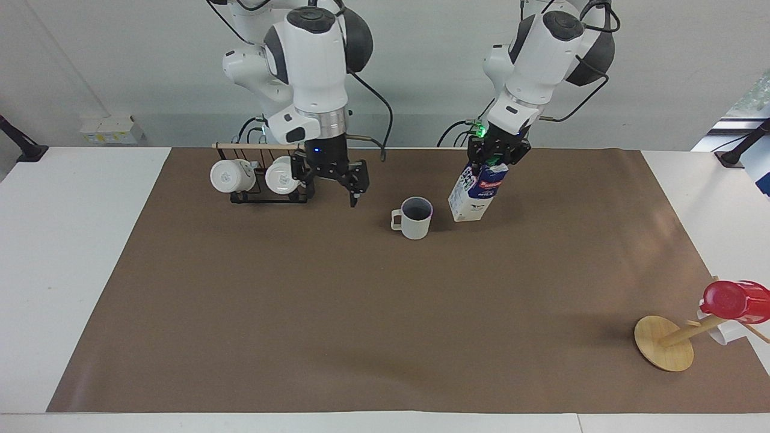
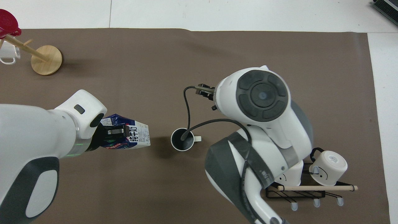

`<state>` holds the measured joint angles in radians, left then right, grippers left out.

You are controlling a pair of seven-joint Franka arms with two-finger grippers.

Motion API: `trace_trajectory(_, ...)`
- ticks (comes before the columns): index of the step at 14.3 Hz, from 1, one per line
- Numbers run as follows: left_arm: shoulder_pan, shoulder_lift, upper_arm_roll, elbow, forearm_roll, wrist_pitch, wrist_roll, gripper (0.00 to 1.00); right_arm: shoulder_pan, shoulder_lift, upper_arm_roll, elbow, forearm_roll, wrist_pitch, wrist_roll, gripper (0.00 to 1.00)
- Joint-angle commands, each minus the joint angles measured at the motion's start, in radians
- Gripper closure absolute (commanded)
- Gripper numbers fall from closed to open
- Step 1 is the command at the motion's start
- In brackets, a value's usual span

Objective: Place cup and milk on table

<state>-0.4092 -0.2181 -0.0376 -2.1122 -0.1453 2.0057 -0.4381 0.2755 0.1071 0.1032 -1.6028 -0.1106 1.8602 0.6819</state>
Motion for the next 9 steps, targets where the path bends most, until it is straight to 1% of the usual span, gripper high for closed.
trace_trajectory(1, -0.058, -0.015, 0.011, -0.09, 0.046, 0.094, -0.051, 0.49, -0.103, -0.081, 0.013, -0.069, 0.002, -0.047, -0.154, 0.0)
trace_trajectory(3, -0.059, -0.026, 0.008, -0.117, 0.078, 0.117, -0.073, 0.48, -0.178, -0.115, 0.013, -0.094, 0.008, -0.056, -0.285, 0.0)
trace_trajectory(4, -0.059, -0.027, 0.005, -0.12, 0.11, 0.117, -0.094, 0.48, -0.209, -0.124, 0.013, -0.094, 0.008, -0.085, -0.361, 0.0)
trace_trajectory(7, -0.06, -0.047, 0.001, -0.155, 0.116, 0.12, -0.109, 0.48, -0.263, -0.138, 0.013, -0.094, 0.008, -0.125, -0.456, 0.0)
trace_trajectory(9, -0.06, -0.047, -0.019, -0.201, 0.133, 0.187, -0.139, 0.48, -0.275, -0.148, 0.012, -0.092, 0.009, -0.162, -0.489, 0.0)
